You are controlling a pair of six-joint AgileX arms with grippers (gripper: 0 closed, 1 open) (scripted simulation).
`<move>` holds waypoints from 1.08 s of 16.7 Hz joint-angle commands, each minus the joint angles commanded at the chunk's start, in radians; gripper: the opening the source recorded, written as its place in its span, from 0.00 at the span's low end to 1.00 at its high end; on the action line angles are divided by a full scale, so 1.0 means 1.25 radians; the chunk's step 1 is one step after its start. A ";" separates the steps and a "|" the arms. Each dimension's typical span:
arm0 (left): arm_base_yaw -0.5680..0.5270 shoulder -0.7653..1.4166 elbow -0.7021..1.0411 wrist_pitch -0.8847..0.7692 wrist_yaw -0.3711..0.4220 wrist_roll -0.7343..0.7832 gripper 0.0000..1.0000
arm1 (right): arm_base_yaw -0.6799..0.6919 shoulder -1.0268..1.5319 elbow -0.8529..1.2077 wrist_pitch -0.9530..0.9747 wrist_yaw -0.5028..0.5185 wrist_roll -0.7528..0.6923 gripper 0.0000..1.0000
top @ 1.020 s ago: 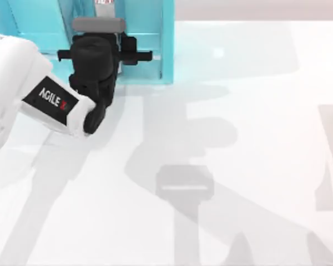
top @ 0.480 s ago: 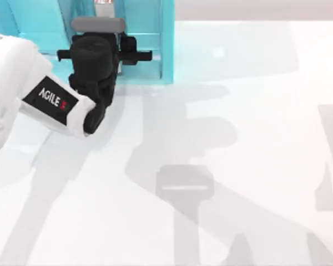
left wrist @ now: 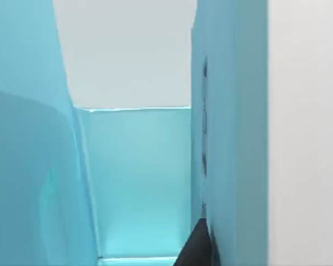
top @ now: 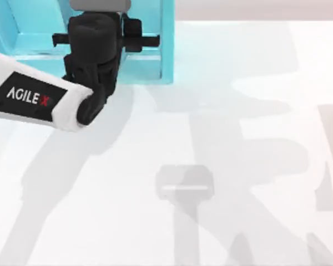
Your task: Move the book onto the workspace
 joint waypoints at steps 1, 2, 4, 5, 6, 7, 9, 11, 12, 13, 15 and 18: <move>-0.013 -0.067 -0.026 -0.035 -0.015 -0.001 0.00 | 0.000 0.000 0.000 0.000 0.000 0.000 1.00; -0.027 -0.138 -0.052 -0.071 -0.030 -0.003 0.00 | 0.000 0.000 0.000 0.000 0.000 0.000 1.00; -0.056 -0.283 -0.106 -0.144 -0.061 -0.007 0.00 | 0.000 0.000 0.000 0.000 0.000 0.000 1.00; -0.070 -0.351 -0.133 -0.180 -0.077 -0.009 0.00 | 0.000 0.000 0.000 0.000 0.000 0.000 1.00; -0.084 -0.414 -0.158 -0.215 -0.092 -0.011 0.00 | 0.000 0.000 0.000 0.000 0.000 0.000 1.00; -0.097 -0.468 -0.182 -0.248 -0.106 -0.012 0.00 | 0.000 0.000 0.000 0.000 0.000 0.000 1.00; -0.121 -0.552 -0.222 -0.303 -0.129 -0.015 0.00 | 0.000 0.000 0.000 0.000 0.000 0.000 1.00; -0.136 -0.601 -0.249 -0.339 -0.145 -0.018 0.00 | 0.000 0.000 0.000 0.000 0.000 0.000 1.00; -0.140 -0.613 -0.255 -0.349 -0.150 -0.018 0.00 | 0.000 0.000 0.000 0.000 0.000 0.000 1.00; -0.141 -0.616 -0.257 -0.352 -0.151 -0.018 0.00 | 0.000 0.000 0.000 0.000 0.000 0.000 1.00; -0.141 -0.616 -0.257 -0.352 -0.151 -0.018 0.00 | 0.000 0.000 0.000 0.000 0.000 0.000 1.00; -0.140 -0.609 -0.256 -0.352 -0.151 -0.024 0.00 | 0.000 0.000 0.000 0.000 0.000 0.000 1.00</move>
